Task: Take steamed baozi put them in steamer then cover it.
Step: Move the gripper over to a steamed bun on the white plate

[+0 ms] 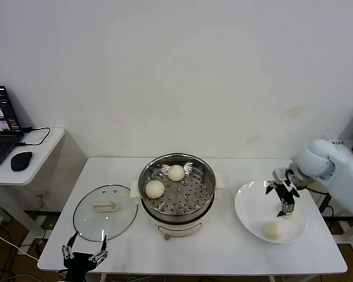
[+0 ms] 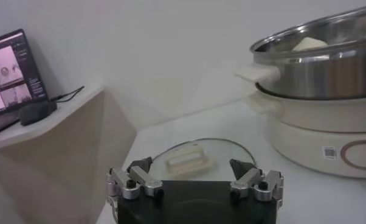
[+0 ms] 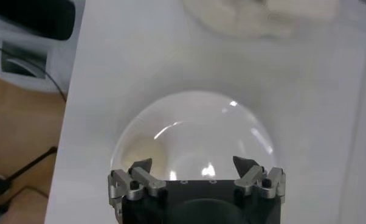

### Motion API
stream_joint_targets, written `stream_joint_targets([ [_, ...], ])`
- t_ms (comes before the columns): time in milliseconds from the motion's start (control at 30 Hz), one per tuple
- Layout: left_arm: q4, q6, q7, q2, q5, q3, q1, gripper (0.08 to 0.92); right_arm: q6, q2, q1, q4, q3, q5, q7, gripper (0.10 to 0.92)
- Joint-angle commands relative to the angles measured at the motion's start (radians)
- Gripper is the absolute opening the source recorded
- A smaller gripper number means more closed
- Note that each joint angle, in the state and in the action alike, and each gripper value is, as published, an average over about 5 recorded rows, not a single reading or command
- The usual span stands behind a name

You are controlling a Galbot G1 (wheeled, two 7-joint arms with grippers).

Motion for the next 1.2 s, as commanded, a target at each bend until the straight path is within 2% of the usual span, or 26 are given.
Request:
stream_joint_targets([
  [33,0.014,0.001,0.001,0.000,0.004,0.000,0.003,0.823,0.013,-0.007,-0.167,-0.037,0.093,-0.062,0.013,0.823],
  [1200,0.034,0.002,0.001,-0.009,0.020,0.005,0.003,0.823,0.000,0.085,-0.204,-0.129,0.100,-0.047,0.055,0.822],
])
